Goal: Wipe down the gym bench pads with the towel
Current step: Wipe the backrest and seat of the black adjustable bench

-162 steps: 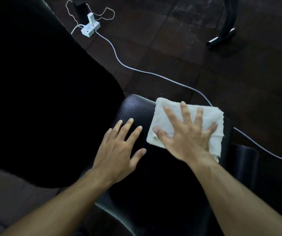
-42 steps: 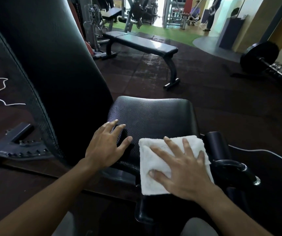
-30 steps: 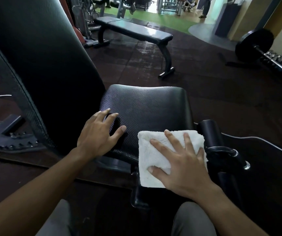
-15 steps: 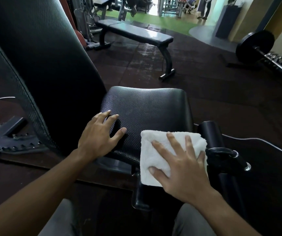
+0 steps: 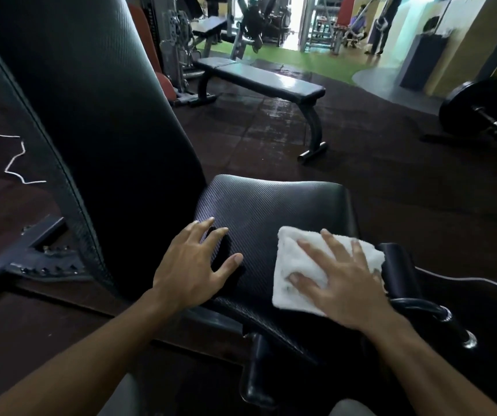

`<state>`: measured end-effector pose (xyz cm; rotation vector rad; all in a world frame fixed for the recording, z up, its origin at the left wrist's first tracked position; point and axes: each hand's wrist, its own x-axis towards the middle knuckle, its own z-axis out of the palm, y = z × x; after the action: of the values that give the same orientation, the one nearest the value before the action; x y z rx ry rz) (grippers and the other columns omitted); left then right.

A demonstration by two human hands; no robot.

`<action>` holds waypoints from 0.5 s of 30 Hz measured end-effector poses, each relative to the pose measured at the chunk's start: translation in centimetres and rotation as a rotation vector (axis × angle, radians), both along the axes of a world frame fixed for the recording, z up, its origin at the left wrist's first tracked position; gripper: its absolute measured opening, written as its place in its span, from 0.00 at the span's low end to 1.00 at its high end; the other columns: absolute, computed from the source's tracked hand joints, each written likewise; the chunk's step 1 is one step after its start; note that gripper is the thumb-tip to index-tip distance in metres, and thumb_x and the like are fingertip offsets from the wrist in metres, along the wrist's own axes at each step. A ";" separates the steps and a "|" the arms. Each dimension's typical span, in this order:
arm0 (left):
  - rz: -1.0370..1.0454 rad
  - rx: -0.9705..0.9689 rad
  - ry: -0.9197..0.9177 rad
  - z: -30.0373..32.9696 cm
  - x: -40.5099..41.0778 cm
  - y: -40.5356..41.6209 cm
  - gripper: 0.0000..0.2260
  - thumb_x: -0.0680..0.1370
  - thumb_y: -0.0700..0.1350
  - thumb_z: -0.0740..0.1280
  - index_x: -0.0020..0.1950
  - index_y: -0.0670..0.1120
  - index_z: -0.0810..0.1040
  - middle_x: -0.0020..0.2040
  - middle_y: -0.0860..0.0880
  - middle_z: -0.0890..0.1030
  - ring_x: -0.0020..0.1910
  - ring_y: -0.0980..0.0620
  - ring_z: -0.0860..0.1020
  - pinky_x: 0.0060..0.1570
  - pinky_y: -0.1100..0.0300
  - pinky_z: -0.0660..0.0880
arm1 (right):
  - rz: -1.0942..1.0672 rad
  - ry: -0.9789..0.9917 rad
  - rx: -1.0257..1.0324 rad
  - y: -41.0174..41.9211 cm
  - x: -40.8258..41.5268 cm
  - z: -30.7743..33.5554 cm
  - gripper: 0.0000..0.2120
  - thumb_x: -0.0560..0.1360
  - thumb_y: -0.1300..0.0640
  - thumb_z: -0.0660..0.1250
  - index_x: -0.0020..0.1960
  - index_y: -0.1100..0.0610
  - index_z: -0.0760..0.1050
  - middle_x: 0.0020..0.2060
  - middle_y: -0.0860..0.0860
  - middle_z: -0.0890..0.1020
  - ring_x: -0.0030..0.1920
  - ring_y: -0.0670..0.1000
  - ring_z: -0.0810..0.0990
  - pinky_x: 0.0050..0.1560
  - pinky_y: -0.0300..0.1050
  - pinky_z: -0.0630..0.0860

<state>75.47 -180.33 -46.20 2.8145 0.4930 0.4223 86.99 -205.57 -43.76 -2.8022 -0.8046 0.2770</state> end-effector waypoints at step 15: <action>0.020 0.028 -0.002 0.2 0.1 -0.3 0.34 0.76 0.73 0.50 0.75 0.55 0.67 0.77 0.50 0.64 0.76 0.48 0.60 0.72 0.53 0.57 | 0.085 -0.049 -0.096 4.2 4.3 1.1 0.36 0.72 0.21 0.47 0.77 0.27 0.41 0.82 0.40 0.42 0.81 0.64 0.40 0.69 0.81 0.51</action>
<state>75.60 -180.61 -45.95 2.8376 0.5195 0.4386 91.29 -201.35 -42.63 -2.8780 -0.9468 0.2684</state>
